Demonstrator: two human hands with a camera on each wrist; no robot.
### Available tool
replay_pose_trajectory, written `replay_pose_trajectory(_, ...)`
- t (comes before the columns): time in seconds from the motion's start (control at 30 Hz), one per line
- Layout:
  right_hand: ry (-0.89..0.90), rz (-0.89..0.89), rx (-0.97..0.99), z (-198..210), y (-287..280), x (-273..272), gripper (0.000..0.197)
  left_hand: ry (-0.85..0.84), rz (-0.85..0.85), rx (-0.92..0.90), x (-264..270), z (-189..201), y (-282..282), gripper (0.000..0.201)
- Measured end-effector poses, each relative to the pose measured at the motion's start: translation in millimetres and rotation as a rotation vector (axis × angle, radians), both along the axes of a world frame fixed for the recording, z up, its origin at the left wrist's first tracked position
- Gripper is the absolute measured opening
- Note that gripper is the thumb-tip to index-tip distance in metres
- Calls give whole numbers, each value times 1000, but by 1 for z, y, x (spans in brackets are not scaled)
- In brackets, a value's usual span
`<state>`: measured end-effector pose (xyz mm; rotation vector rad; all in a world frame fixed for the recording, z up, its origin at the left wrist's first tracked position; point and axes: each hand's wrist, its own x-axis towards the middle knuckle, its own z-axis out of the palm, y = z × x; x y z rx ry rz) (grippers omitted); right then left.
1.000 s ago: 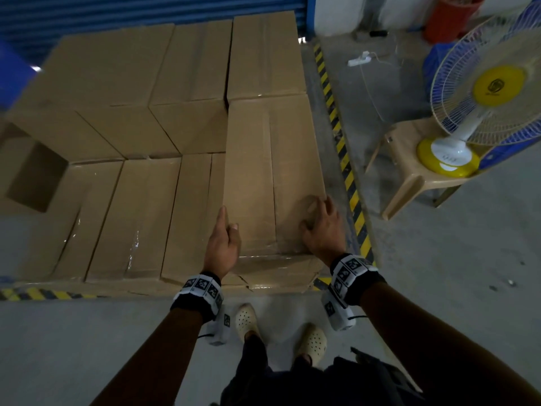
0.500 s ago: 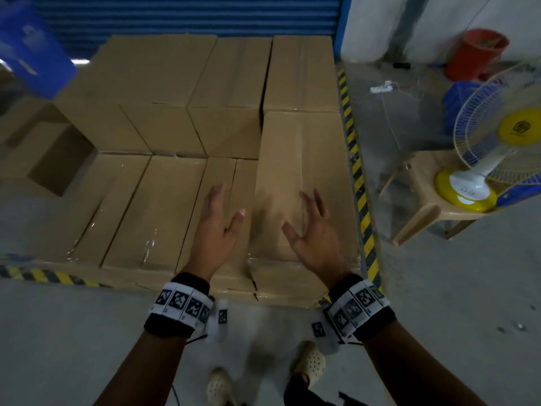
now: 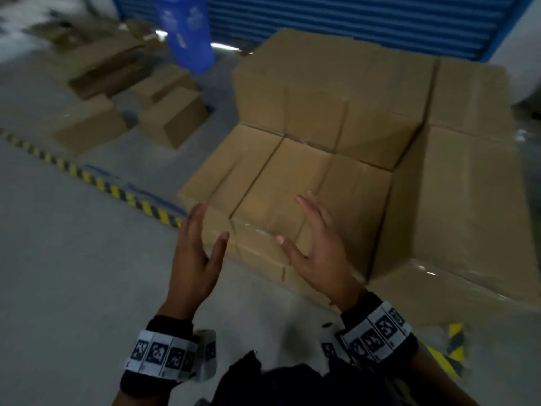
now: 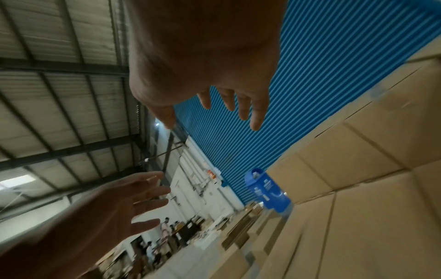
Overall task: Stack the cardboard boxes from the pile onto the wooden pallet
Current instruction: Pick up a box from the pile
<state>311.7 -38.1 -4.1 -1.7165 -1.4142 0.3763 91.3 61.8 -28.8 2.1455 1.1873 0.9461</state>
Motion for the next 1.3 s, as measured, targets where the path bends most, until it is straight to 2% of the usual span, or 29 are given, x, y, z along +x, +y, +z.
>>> replay_pose_trajectory(0.23,96,320,31,-17,96,-126,75,29,211,42,-142,4,42,62)
replay_pose_trajectory(0.4,116,476,37,-24,166,-187,70,25,369,64,-209,4,74,59)
replay_pose_trajectory(0.53,118,566,61,-38,237,-225,64,43,426,29,-251,-7,124,58)
replay_pose_trajectory(0.67,129,581,36,-55,321,-250,65,77,442,30,-278,-14,197,57)
replay_pose_trajectory(0.77,152,569,10,-63,400,-269,66,91,443,5,-294,-17,272,55)
replay_pose_trajectory(1.03,190,486,-60,-49,590,-289,72,122,416,-1,-311,0,455,55)
replay_pose_trajectory(1.3,242,335,-36,-47,764,-301,71,0,406,-10,-339,-13,638,52)
